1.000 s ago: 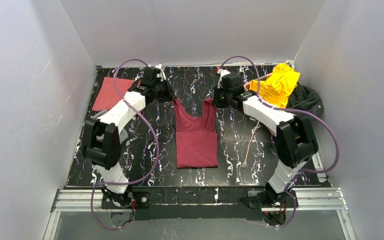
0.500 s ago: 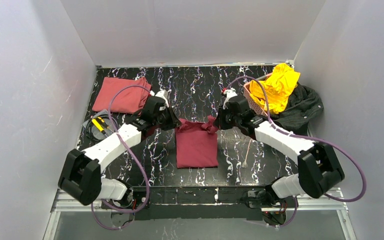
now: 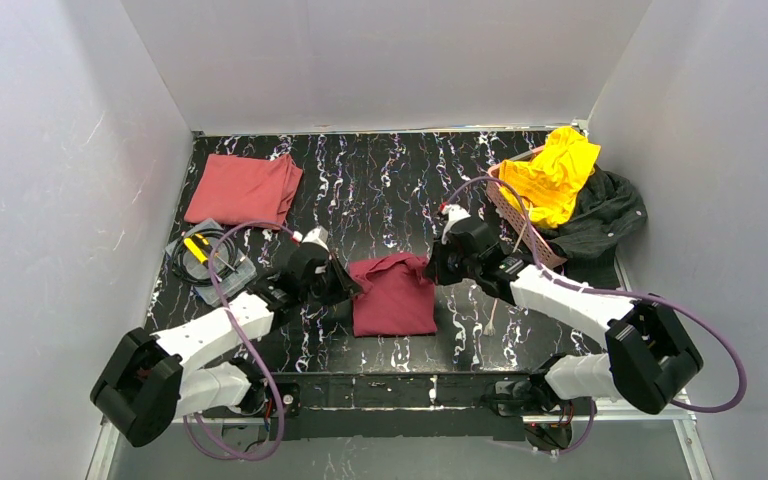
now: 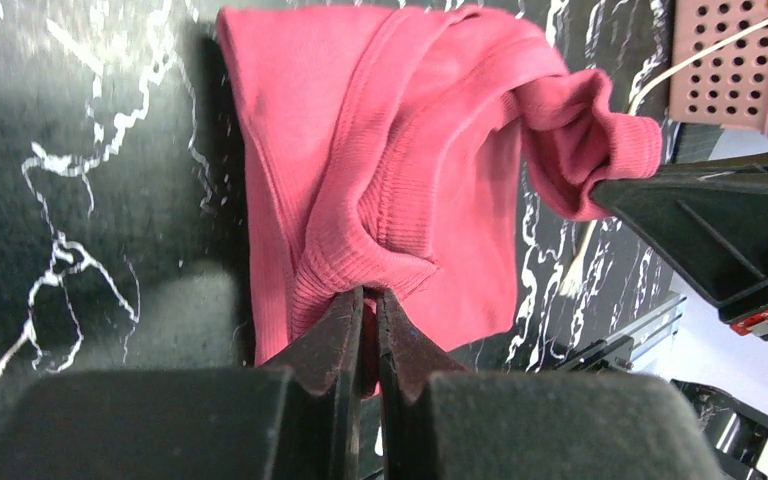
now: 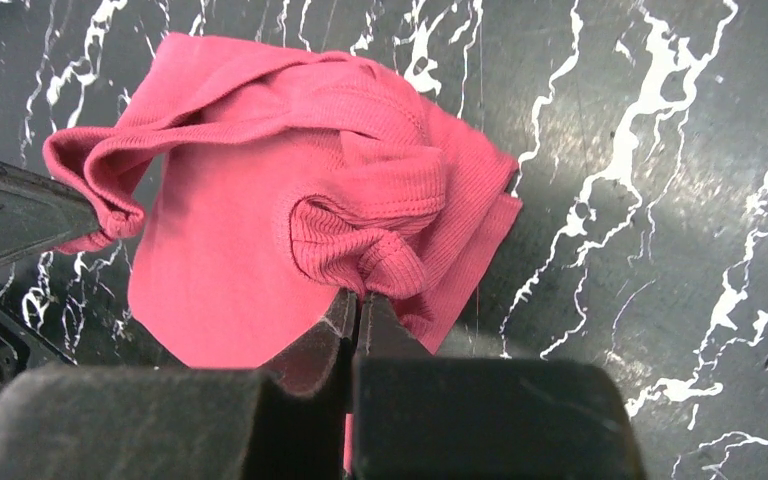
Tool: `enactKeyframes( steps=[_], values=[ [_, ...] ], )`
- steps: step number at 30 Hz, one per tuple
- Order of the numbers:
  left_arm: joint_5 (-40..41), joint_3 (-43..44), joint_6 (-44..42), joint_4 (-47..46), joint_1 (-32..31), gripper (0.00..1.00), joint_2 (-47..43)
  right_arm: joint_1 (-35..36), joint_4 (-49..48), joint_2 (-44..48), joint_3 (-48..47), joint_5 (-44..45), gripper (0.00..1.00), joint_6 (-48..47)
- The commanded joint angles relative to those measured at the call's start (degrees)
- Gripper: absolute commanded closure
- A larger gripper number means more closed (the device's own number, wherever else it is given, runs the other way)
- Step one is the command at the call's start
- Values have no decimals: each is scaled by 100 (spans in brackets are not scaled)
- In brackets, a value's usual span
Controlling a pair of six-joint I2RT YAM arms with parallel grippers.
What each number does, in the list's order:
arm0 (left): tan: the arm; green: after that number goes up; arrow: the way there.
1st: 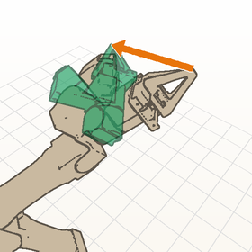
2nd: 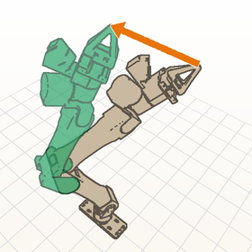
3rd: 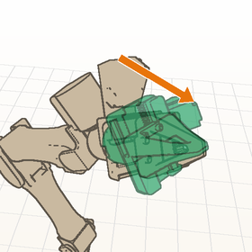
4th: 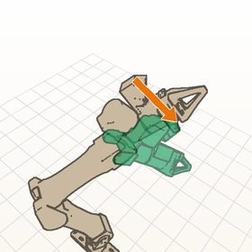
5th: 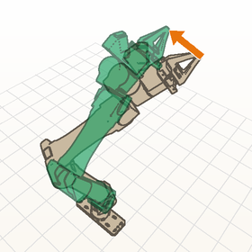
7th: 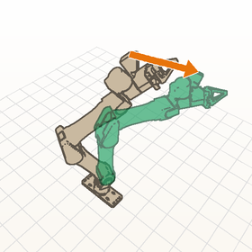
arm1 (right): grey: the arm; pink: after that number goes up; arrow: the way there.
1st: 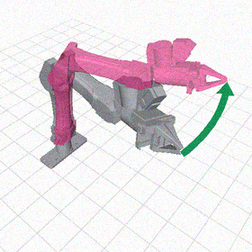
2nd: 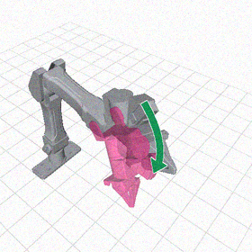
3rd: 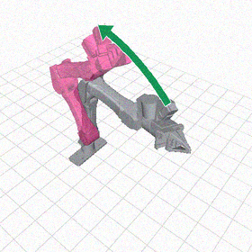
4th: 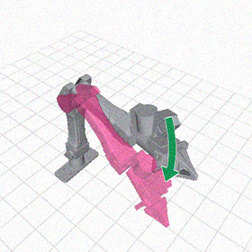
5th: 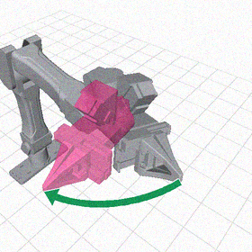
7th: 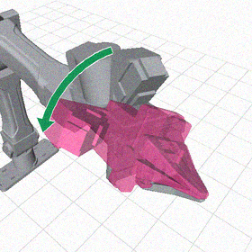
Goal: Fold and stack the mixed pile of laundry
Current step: Fold the tank top at the center of the board.
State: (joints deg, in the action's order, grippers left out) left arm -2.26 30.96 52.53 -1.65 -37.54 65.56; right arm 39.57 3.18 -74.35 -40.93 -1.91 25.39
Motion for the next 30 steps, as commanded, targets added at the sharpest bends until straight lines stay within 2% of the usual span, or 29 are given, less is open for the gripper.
enactKeyframes(
  steps=[1,4,5,6,11,14,18,21,25,30],
  values=[
    [136,-415,479,-214,-214,100,-238,158,-150,221,238,146,99,180],
    [-128,-710,500,-210,-284,100,-298,281,-89,308,434,118,99,245],
    [-270,-814,483,-205,-287,100,-331,324,-63,343,510,102,94,286],
    [-432,-898,449,-186,-289,95,-372,376,-35,395,584,84,85,325],
    [-1015,-1078,225,362,-289,67,-956,603,300,880,812,-60,50,483],
    [-1099,-857,82,987,-289,59,-1305,637,628,1197,757,-64,40,494],
    [-993,-402,-204,1537,-289,53,-1352,634,1036,1507,422,232,25,358],
    [-766,-65,-504,1811,-289,47,-1041,639,1122,1487,169,521,24,303],
    [-617,348,-877,2040,-310,46,-419,636,1146,1193,-77,688,28,208],
    [-458,543,-1174,1949,-460,46,-32,631,1218,861,-91,628,28,309]
  ],
)
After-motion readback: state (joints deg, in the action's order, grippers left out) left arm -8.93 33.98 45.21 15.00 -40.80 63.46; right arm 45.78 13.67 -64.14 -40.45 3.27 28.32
